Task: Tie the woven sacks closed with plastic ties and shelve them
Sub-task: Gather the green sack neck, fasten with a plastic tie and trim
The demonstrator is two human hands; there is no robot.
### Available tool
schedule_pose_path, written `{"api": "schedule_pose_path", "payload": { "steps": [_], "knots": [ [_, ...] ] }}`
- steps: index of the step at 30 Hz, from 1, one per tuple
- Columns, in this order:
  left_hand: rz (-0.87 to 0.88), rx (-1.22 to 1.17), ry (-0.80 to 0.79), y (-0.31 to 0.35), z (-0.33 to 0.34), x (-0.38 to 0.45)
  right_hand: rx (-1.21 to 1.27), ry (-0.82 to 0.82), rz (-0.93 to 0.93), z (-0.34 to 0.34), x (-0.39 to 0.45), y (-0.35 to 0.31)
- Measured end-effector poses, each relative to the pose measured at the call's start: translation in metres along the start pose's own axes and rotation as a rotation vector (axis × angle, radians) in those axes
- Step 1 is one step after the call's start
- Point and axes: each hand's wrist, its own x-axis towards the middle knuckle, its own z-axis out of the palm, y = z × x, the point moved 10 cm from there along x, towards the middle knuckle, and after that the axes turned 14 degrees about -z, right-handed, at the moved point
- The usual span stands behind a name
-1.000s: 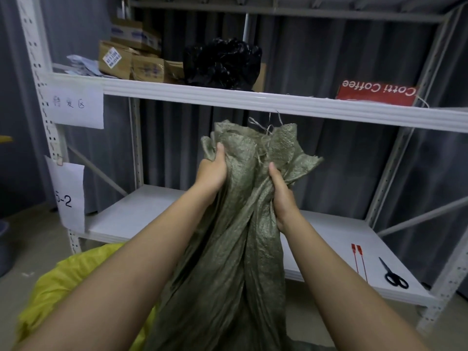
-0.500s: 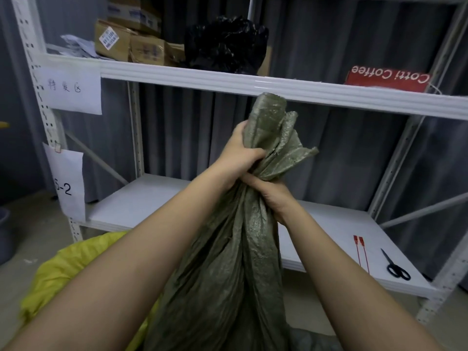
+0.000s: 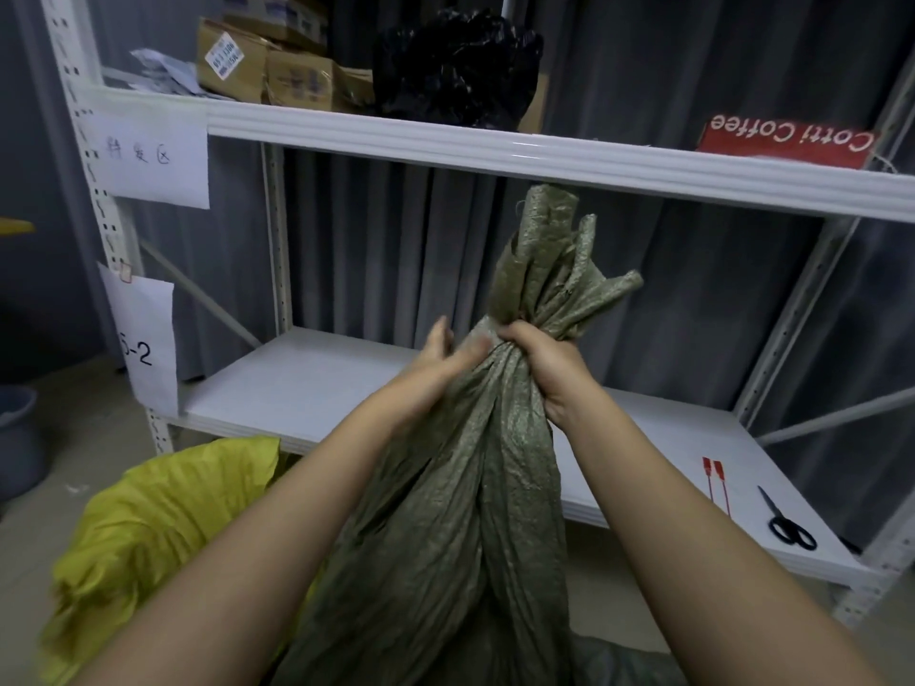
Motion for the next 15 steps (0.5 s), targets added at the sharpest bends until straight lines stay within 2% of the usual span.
{"api": "schedule_pose_path", "payload": {
  "steps": [2,6,9,11,15],
  "knots": [
    [-0.024,0.13,-0.089,-0.017,0.023,0.002,0.013,-0.058,0.024,0.004,-0.002,0.0],
    [0.164,0.132,-0.104,-0.004,0.055,0.011,-0.181,-0.211,-0.017,0.009,-0.007,-0.014],
    [0.196,0.082,-0.004,0.0,0.062,0.011,-0.379,-0.343,-0.045,0.0,-0.01,-0.024],
    [0.147,0.044,0.06,-0.004,0.062,0.013,-0.464,-0.378,-0.061,-0.01,-0.013,-0.027],
    [-0.002,0.17,0.204,-0.016,0.053,0.024,-0.429,-0.352,-0.147,-0.032,-0.02,-0.033]
  ]
}}
